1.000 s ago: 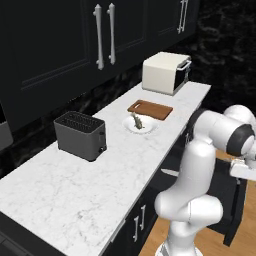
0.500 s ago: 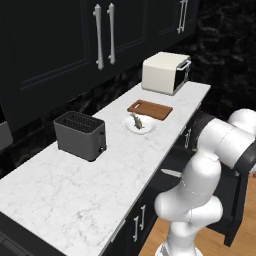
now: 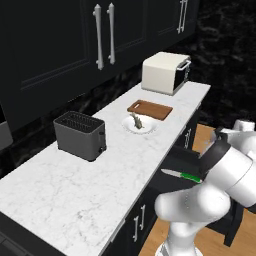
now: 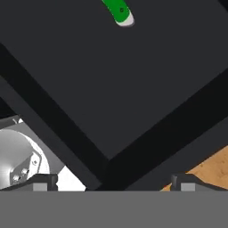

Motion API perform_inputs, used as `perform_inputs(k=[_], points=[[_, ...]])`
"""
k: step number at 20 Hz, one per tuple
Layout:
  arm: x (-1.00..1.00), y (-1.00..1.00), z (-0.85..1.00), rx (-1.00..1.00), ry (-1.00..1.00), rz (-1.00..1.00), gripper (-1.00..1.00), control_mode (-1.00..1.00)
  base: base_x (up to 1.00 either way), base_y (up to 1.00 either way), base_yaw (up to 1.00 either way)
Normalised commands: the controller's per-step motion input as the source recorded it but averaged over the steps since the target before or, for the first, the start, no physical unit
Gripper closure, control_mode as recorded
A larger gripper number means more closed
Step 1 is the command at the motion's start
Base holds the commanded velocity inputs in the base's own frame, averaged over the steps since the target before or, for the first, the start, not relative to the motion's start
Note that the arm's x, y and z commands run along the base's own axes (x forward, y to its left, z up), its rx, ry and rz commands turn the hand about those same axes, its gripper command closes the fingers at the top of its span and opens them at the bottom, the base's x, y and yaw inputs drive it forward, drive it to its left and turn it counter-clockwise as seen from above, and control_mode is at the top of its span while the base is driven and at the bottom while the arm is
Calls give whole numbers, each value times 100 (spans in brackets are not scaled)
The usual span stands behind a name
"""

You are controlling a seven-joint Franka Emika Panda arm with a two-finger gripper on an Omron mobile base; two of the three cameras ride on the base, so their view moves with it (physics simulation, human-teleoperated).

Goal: Pick up the knife from the drawer and place it on the cutting board. Then place the meat from the plate to the cutting board.

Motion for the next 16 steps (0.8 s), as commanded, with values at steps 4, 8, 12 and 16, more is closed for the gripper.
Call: perform_inputs(k=[4,8,12,16], points=[[21,76,0,5,0,16,-100,-100,0,0,0],[29,49,0,-3,-4,23,-100,-100,0,0,0],[37,16,0,-4,-3,22,-100,-100,0,0,0],[65,-1,-9,0,0,10,-100,-100,0,0,0]])
